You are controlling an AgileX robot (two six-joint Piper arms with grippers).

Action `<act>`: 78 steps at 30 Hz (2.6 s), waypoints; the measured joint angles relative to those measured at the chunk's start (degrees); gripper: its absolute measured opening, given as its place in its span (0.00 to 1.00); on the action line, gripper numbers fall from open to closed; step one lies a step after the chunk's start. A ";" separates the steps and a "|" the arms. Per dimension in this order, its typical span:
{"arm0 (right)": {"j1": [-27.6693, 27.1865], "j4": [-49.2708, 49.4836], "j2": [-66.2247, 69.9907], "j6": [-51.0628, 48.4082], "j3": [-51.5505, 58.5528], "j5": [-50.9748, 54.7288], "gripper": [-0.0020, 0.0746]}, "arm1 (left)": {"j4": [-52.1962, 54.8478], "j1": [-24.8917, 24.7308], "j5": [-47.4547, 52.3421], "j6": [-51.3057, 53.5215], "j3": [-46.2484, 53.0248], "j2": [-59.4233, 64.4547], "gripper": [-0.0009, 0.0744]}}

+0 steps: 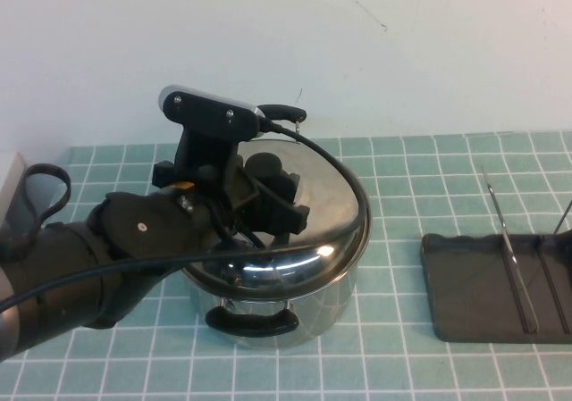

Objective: Put pot lid on rack
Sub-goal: Open the pot, then hand over the pot lid

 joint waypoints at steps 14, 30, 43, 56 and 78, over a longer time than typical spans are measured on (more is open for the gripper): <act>0.00 0.28 0.00 -2.90 0.00 0.00 0.02 | 0.00 0.00 0.36 -0.20 0.00 -3.79 0.45; 0.00 6.07 1.96 -10.57 -11.19 7.52 0.02 | -8.57 0.00 4.18 -15.84 -1.79 -23.00 0.45; 0.00 33.75 27.47 -42.59 -22.69 15.55 0.44 | -17.24 0.00 16.89 -18.31 -1.79 -16.59 0.45; 0.00 54.69 54.83 -53.41 -30.89 35.99 0.59 | -21.47 0.00 19.17 -16.71 -2.88 -10.07 0.45; 0.43 54.74 70.15 -46.48 -43.24 43.22 0.60 | -33.21 0.00 29.54 4.94 -5.42 -7.81 0.45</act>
